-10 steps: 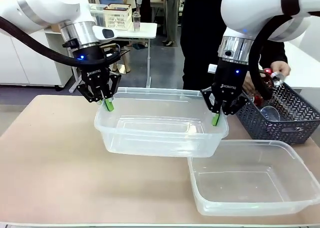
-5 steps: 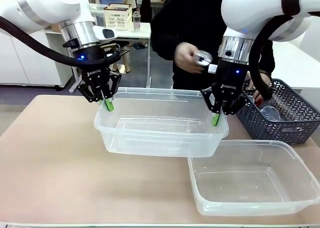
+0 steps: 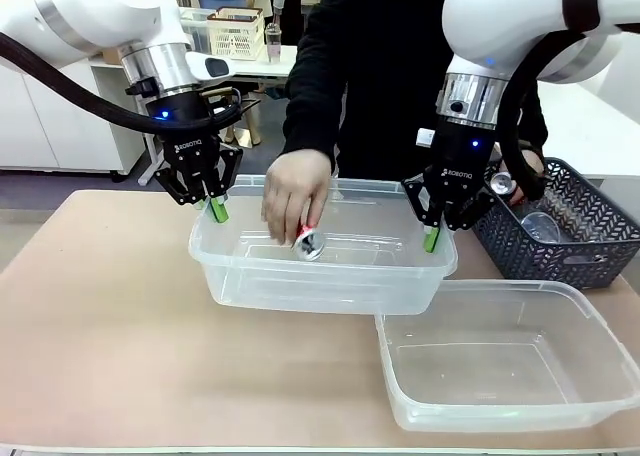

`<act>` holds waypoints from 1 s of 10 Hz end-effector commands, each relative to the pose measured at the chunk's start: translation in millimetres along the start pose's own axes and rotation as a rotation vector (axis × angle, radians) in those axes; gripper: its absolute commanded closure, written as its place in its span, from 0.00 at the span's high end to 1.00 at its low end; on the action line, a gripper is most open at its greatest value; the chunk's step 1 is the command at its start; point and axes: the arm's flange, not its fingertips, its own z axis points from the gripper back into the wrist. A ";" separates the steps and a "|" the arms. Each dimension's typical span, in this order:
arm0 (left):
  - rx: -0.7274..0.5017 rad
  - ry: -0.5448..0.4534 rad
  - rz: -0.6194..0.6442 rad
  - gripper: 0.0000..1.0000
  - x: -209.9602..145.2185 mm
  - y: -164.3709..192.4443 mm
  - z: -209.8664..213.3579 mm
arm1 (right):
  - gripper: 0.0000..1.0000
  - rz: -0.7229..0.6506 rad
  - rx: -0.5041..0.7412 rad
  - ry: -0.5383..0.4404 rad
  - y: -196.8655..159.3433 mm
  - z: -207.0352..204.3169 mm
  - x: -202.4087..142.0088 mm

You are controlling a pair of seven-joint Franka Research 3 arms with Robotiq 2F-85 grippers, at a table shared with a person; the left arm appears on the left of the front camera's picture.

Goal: Sort the waste into each basket.
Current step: Offer the picked Organizing box to the human.

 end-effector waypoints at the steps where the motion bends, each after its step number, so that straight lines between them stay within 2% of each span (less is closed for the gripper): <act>1: -0.008 -0.003 -0.017 0.06 -2.6 -0.9 6.5 | 0.05 -0.003 -0.002 0.007 -2.2 0.6 2.2; 10: -0.008 -0.003 -0.017 0.06 -2.6 -0.9 6.5 | 0.05 -0.003 -0.002 0.007 -2.2 0.6 2.2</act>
